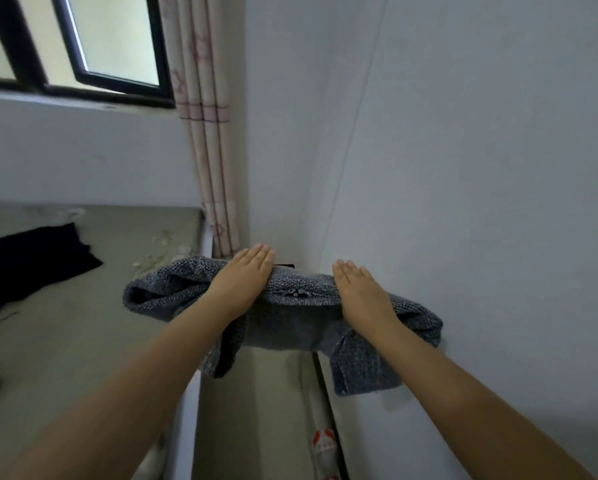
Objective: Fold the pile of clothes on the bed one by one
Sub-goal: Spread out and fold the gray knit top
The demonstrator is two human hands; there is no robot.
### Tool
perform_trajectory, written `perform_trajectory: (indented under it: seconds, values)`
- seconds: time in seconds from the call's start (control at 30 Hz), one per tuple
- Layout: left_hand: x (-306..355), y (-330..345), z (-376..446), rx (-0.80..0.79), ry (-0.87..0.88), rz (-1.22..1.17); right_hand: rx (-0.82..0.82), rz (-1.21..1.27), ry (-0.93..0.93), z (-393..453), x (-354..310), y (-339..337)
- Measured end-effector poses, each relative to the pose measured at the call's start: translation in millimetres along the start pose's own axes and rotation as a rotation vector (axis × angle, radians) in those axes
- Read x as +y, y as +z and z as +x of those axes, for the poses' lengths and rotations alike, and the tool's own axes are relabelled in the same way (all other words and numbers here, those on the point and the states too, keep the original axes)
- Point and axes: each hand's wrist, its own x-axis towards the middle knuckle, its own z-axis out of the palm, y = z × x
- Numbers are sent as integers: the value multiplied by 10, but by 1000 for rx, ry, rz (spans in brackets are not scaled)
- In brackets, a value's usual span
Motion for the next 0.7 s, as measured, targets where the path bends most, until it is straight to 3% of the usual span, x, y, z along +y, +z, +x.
perform_trajectory:
  seconds: [0.4,0.7]
  values:
    - [-1175,599,843,-286,-472,66,-47,216,-445,2497,-237,695]
    - [-2681,1112,1747,-320,-608,71,-66,268,-577,4502,-834,947]
